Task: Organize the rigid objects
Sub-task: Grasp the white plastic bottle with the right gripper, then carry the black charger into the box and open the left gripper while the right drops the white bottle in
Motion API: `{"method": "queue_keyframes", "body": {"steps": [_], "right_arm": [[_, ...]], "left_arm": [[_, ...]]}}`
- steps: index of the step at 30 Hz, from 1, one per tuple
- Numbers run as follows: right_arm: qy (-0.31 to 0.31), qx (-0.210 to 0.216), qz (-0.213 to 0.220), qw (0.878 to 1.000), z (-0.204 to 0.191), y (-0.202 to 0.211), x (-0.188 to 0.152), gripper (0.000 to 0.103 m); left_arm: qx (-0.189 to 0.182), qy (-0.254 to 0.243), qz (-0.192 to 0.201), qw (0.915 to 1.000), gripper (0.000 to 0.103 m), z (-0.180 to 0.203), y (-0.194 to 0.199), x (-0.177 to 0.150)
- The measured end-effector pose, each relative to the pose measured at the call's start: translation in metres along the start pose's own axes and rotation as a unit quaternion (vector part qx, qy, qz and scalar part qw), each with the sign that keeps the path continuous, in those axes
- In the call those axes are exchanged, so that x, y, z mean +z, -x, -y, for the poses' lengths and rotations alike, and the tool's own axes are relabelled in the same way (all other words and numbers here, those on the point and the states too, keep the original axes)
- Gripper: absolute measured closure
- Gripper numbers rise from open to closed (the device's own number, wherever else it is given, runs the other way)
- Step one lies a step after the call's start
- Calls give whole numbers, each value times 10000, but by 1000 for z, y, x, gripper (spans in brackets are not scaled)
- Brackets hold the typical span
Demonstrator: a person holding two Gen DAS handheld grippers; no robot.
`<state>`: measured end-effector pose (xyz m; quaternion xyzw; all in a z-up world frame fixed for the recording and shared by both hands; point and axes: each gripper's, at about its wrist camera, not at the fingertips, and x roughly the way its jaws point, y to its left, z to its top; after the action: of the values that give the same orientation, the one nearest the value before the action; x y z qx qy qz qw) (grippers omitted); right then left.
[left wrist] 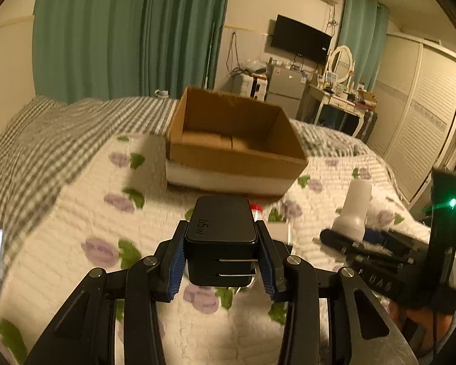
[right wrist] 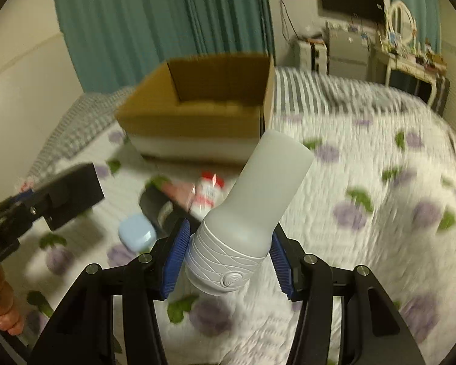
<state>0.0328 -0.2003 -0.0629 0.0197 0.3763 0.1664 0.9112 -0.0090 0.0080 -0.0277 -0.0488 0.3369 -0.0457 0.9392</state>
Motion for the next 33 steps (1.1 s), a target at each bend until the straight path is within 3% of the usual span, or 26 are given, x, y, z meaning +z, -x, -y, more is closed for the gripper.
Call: {"method": "queue_keyframes", "body": {"steps": [7, 11, 15, 24, 33], "right_arm": [[615, 145, 312, 9975, -1, -10, 74, 51], [776, 92, 296, 9965, 5, -36, 106, 51], [729, 91, 193, 9971, 17, -59, 125, 51], [995, -108, 28, 9950, 20, -109, 140, 51], [1311, -332, -84, 9908, 10, -132, 136, 51]], "left_arm": [[145, -325, 409, 9985, 61, 12, -6, 71], [394, -558, 606, 9958, 61, 20, -34, 113], [375, -610, 594, 9957, 61, 24, -75, 138], [514, -732, 66, 9960, 61, 11, -167, 137], [629, -741, -469, 9942, 58, 2, -195, 121]]}}
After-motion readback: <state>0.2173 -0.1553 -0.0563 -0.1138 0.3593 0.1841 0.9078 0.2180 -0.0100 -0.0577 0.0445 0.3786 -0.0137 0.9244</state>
